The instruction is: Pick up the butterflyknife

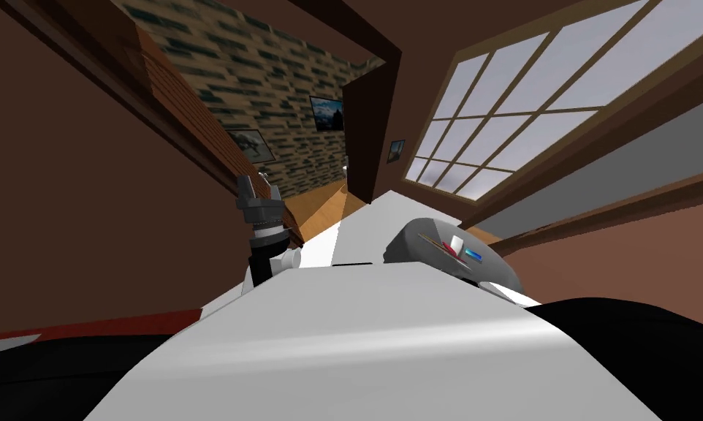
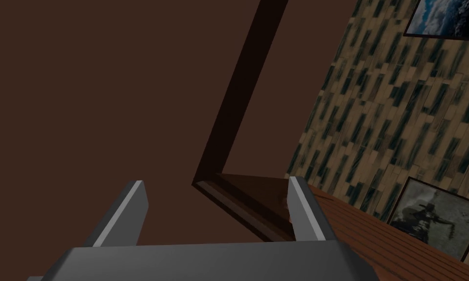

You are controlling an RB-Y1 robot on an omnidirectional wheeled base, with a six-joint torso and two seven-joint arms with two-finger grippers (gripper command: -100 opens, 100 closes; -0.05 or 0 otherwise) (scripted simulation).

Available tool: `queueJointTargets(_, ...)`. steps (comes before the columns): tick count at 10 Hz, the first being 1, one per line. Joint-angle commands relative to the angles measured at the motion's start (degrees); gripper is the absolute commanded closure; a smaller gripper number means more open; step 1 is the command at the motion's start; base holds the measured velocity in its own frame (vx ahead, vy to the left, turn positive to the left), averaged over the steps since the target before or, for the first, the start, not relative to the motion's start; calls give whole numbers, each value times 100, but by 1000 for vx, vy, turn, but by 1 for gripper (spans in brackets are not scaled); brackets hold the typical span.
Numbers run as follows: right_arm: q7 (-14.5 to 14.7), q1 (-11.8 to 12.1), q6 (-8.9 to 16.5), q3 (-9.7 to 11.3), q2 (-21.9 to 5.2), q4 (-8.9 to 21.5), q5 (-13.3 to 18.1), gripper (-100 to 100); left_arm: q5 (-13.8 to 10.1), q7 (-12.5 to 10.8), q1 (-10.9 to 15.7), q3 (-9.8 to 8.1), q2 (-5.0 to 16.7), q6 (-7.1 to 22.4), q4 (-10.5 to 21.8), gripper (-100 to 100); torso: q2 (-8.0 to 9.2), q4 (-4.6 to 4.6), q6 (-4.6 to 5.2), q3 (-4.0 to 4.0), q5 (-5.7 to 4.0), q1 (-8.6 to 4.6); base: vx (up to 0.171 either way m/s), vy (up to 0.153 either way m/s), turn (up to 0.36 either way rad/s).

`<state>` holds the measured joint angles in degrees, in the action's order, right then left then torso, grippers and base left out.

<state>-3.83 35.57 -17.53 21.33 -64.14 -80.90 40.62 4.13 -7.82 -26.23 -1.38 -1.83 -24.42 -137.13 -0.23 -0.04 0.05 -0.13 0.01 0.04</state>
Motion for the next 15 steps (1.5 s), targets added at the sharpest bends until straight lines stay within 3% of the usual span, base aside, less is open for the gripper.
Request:
queueJointTargets(1, 10, 184, 82, 61, -234, 120, 199, -100, 0, 0, 0, 0, 0, 0, 0, 0, 0, 0, 0, 0, 0, 0, 84, 3, 157)
queueJointTargets(5, -4, 297, 141, 313, -659, 635, 641, -100, 0, 0, 1, 0, 0, 0, 0, 0, 3, 1, -3, 2, 0, -1, 77, -11, 235)
queueJointTargets(9, -16, 383, 163, 561, -911, 1073, 979, -100, 0, 0, 0, 0, 1, 0, 0, 0, -4, 0, -4, -2, -2, -15, 79, -47, 194)
queueJointTargets(12, -29, 459, 131, 885, -961, 1391, 1263, -100, 0, 0, 0, -1, 1, 0, 0, 0, -12, -1, -4, -7, -5, -33, 101, -105, 232)
queueJointTargets(15, -36, 486, 87, 1064, -885, 1465, 1356, -100, 0, 0, 0, -1, 1, 0, 0, 0, -10, 0, -6, -5, -7, -40, 71, -96, 135)
